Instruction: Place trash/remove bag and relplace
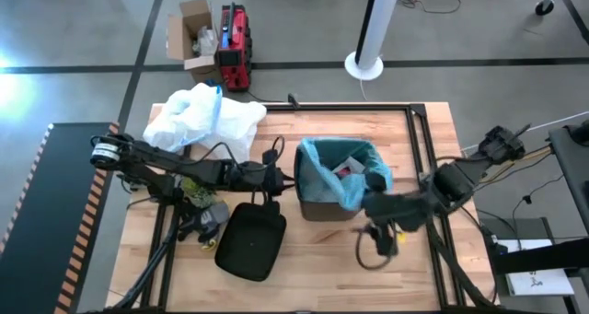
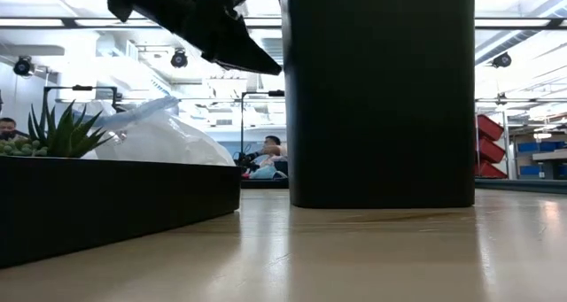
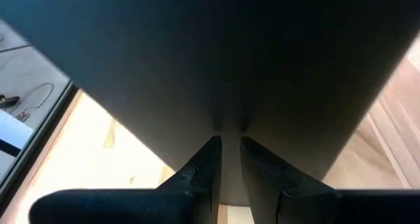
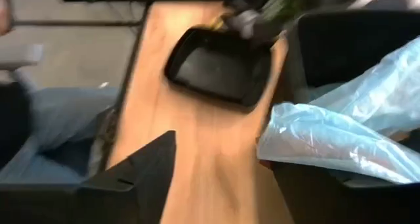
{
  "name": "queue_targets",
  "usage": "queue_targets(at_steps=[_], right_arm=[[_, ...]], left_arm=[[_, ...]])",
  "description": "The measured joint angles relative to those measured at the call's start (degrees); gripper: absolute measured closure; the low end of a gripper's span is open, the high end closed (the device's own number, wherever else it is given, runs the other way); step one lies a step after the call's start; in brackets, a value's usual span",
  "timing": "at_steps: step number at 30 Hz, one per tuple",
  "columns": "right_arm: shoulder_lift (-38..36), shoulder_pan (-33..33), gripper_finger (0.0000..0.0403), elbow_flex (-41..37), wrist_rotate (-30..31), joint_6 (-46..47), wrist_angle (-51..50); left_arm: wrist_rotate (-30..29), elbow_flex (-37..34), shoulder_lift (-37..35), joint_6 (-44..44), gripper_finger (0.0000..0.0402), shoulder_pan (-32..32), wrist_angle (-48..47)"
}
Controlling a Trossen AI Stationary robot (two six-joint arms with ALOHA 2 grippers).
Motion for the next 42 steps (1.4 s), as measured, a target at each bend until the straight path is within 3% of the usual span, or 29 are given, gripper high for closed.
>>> queue_targets(at_steps=[8, 14, 18, 24, 34, 42], right_arm=[[0.0, 5.4, 0.0111, 0.0, 2.3, 9.9, -3.6], [0.1, 6.1, 0.0098, 0.0, 3.4, 18.9, -12.2], [0.2, 6.3, 0.0094, 0.0, 3.4, 20.1, -12.4], [-0.1, 6.3, 0.0093, 0.0, 3.8, 20.7, -14.6], [-1.0, 8.2, 0.0093, 0.0, 24.3, 1.8, -0.5], [-2.6, 13.7, 0.0093, -4.0, 36.9, 8.2, 0.0]], left_arm=[[-0.6, 0.0, 0.0, -0.1, 0.0359, -0.2, 0.6], [-2.5, 0.0, 0.0, -0.2, 0.0364, -0.2, 0.6], [-6.4, 0.0, 0.0, -0.1, 0.0363, -0.1, -0.7], [-6.5, 0.0, 0.0, -0.1, 0.0367, 0.0, -0.8], [-6.5, 0.0, 0.0, -0.2, 0.0368, -0.1, 0.3], [-6.5, 0.0, 0.0, -0.7, 0.0368, -0.1, 0.2]])
